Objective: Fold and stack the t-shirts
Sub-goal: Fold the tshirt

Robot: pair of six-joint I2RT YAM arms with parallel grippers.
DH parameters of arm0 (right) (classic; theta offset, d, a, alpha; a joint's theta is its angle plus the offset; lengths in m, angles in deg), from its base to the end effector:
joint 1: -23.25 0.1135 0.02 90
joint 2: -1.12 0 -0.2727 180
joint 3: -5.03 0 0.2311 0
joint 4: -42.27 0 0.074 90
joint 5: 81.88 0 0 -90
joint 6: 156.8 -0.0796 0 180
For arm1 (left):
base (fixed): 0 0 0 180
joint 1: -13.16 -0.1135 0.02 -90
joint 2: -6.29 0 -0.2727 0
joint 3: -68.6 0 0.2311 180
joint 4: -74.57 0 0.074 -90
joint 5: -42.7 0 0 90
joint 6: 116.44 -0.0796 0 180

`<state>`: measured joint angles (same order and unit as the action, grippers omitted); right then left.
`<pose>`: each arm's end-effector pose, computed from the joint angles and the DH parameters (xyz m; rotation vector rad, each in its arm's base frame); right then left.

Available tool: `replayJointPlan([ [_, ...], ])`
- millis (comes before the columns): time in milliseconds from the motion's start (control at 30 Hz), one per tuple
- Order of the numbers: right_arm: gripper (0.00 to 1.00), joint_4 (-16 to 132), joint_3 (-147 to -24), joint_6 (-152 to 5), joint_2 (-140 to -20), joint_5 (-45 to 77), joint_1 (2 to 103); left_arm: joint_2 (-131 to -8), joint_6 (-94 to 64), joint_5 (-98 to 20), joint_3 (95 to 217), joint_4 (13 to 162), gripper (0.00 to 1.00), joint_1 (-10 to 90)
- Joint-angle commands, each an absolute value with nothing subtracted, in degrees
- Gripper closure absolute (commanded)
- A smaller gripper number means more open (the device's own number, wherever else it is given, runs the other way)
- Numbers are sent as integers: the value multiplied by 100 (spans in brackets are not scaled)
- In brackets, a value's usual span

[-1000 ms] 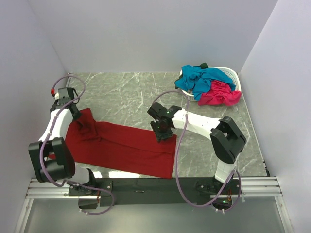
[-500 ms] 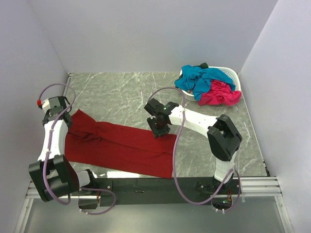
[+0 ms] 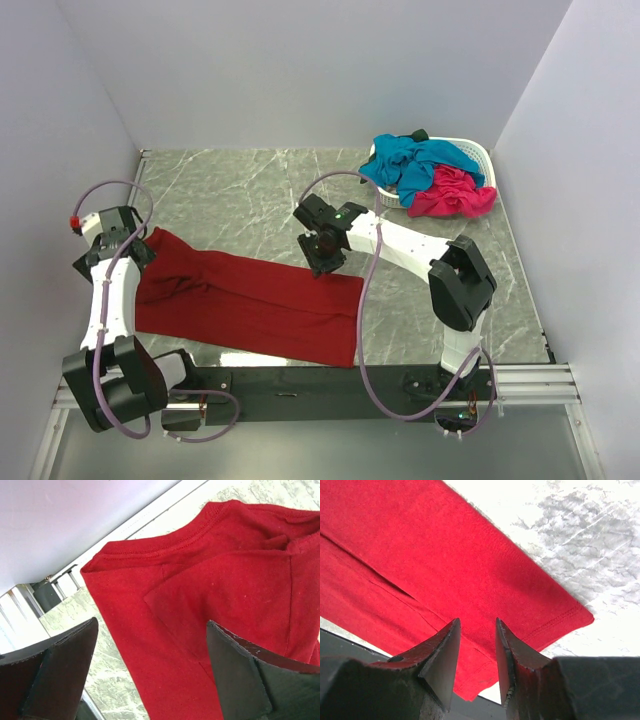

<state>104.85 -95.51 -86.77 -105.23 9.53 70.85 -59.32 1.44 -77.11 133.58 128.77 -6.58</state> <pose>0.2570 0.2843 0.2090 -0.6806 2.7400 0.3285 0.1945 0.1118 0.2424 -1.1709 2.1447 0.5917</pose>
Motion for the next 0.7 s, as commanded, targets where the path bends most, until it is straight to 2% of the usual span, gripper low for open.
replayJointPlan([
  [0, 59, 10592, -9659, -8684, -10400, 839, 7071, -5718, 142, -7657, 13471, 12837, 7, -548],
  [133, 59, 10487, -9553, -8728, -10312, 865, 7063, -5673, 361, -7316, 13734, 12985, 19, 146],
  [167, 59, 10478, -9562, -8728, -10312, 865, 7071, -5812, 493, -6992, 13761, 12987, 28, 208],
  [200, 59, 10452, -9553, -8719, -10295, 865, 7071, -5901, 755, -6615, 13735, 12969, 32, 305],
  [267, 59, 10408, -9536, -8719, -10286, 865, 7063, -6207, 1072, -6594, 13630, 12899, 38, 831],
  [433, 59, 10223, -9334, -8737, -10110, 874, 7019, -6780, 1785, -6523, 13402, 12837, 44, 1650],
  [667, 58, 10003, -9070, -8781, -9934, 987, 6782, -6992, 2058, -6628, 13085, 12863, 47, 1668],
])
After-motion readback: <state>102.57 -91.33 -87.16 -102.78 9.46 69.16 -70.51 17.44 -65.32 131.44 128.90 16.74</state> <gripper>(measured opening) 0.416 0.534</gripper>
